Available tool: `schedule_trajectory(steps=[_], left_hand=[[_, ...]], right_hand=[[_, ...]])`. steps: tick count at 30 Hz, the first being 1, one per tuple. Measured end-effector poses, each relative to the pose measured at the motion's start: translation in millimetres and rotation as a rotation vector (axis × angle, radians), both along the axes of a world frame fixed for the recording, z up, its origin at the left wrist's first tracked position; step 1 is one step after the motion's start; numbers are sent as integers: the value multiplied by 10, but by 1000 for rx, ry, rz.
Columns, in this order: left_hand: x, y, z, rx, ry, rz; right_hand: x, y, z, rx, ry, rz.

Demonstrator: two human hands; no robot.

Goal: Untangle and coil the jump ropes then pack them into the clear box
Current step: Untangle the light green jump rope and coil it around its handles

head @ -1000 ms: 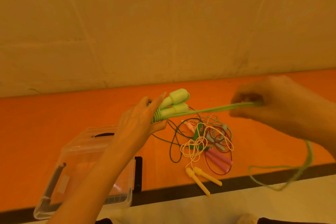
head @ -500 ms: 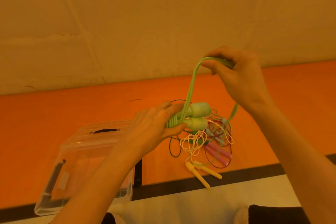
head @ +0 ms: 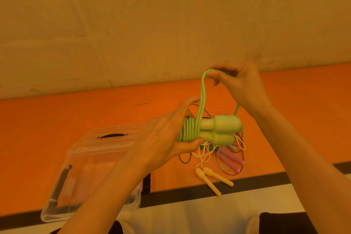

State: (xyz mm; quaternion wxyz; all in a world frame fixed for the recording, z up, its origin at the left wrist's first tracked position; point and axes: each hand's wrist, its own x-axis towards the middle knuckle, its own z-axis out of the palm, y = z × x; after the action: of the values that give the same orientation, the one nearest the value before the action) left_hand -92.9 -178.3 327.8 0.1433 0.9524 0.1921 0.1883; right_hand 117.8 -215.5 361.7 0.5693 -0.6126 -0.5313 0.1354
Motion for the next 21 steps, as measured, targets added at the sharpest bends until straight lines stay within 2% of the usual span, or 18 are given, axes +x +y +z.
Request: schedule_trajectory(steps=[6,10,16,21], left_hand=[[-62,35,34,103,-117,-50],[-102,53,17,-79,-190,-81],[-148,120,53,-479,-466,-3],[-122,118,53,-551,-534,72]], right_hand=[[10,26,-110,-26,68,18],[85,6,-164,-50,85,-23],[252,-83,-294,-147,61,20],[280,-193,-375,-283,9,23]])
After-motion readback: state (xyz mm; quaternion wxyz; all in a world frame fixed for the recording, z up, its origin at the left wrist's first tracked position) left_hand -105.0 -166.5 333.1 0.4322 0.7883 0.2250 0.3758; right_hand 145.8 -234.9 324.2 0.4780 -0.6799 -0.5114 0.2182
